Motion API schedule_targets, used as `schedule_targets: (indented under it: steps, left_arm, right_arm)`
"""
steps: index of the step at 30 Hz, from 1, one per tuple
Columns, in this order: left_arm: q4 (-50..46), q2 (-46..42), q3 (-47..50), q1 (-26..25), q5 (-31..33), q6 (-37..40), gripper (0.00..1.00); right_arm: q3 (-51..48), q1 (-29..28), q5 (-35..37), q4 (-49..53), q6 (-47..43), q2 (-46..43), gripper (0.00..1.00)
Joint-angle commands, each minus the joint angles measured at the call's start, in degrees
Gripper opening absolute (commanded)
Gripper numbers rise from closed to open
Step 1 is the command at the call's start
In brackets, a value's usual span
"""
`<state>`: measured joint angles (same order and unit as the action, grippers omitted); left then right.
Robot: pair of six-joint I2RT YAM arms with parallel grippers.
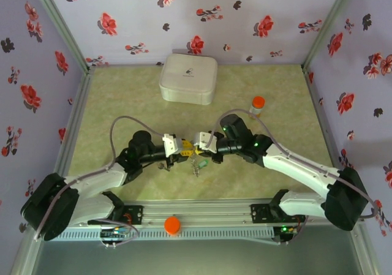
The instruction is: Put the keys on the keyring
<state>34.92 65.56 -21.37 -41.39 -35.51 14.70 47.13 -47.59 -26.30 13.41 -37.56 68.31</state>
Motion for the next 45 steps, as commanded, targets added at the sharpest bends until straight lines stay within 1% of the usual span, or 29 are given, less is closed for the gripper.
schedule_targets:
  steps: [1, 5, 7, 11, 13, 15, 18, 20, 21, 22, 23, 25, 26, 28, 30, 34, 41, 45]
  left_arm:
    - [-8.0, -0.9, -2.0, -0.4, 2.2, 3.9, 0.25]
    - [-7.5, -1.3, -2.4, -0.6, 1.5, 3.3, 0.24]
    - [-6.1, -1.5, -2.2, -0.8, 1.1, 2.2, 0.23]
    - [-1.9, -1.0, -1.5, -0.7, 0.1, -0.5, 0.20]
    - [-0.8, -0.7, -1.5, -0.7, -0.4, -1.3, 0.17]
    - [-0.3, -0.4, -1.4, -0.7, -0.5, -1.8, 0.12]
    - [-0.1, -0.3, -1.2, -0.7, -0.7, -1.4, 0.00]
    - [0.0, -0.4, -0.9, -0.7, -0.7, -0.9, 0.00]
    - [0.5, -0.6, -0.5, -0.8, -0.6, -0.9, 0.00]
    - [2.1, -0.6, 0.2, -0.7, -0.7, -1.3, 0.00]
    - [4.5, -0.3, 1.1, -0.7, -0.7, -2.0, 0.00]
    - [12.9, 1.6, 3.1, -0.6, -0.9, -4.8, 0.00]
    - [16.7, 2.6, 3.6, -0.6, -1.5, -6.3, 0.00]
    - [24.5, 5.3, 3.9, -0.6, -2.9, -9.9, 0.00]
    - [29.9, 7.7, 5.7, -0.6, -4.1, -12.0, 0.00]
    - [30.8, 9.6, 4.7, -0.6, -6.9, -12.1, 0.00]
    - [30.2, 9.3, 4.6, -0.6, -7.4, -11.7, 0.00]
    - [30.1, 9.2, 4.6, -0.6, -7.5, -11.8, 0.00]
  right_arm:
    - [3.1, -1.5, 4.6, 8.2, -4.8, -0.5, 0.00]
    - [7.0, -3.2, 6.4, 11.1, -5.3, 1.7, 0.00]
    - [8.5, -3.8, 7.5, 12.1, -5.2, 3.0, 0.00]
    - [10.5, -4.3, 7.4, 12.5, -4.5, 5.0, 0.00]
    - [11.7, -4.7, 7.9, 13.1, -4.3, 6.1, 0.00]
    - [12.8, -5.0, 8.4, 14.2, -4.3, 7.0, 0.00]
    - [13.3, -5.0, 7.5, 14.5, -4.0, 7.2, 0.00]
    - [10.9, -4.4, 6.1, 10.9, -2.9, 5.3, 0.00]
    - [8.5, -3.4, 4.7, 7.2, -1.7, 3.7, 0.12]
    - [5.3, -1.9, 2.8, 2.3, -0.1, 1.4, 0.25]
    - [2.3, 0.0, 0.7, -2.5, 1.6, -0.4, 0.31]
    - [-4.7, 4.3, -4.7, -14.4, 6.5, -3.8, 0.32]
    - [-6.6, 5.8, -7.2, -18.0, 8.3, -4.7, 0.32]
    - [-9.5, 7.6, -11.7, -23.2, 11.2, -5.3, 0.32]
    - [-11.1, 7.9, -14.2, -25.8, 12.5, -5.4, 0.32]
    - [-12.1, 7.9, -17.3, -26.8, 13.3, -4.4, 0.29]
    - [-13.1, 7.9, -16.3, -25.7, 12.6, -4.3, 0.25]
    - [-13.3, 7.9, -17.5, -24.0, 12.8, -4.3, 0.27]
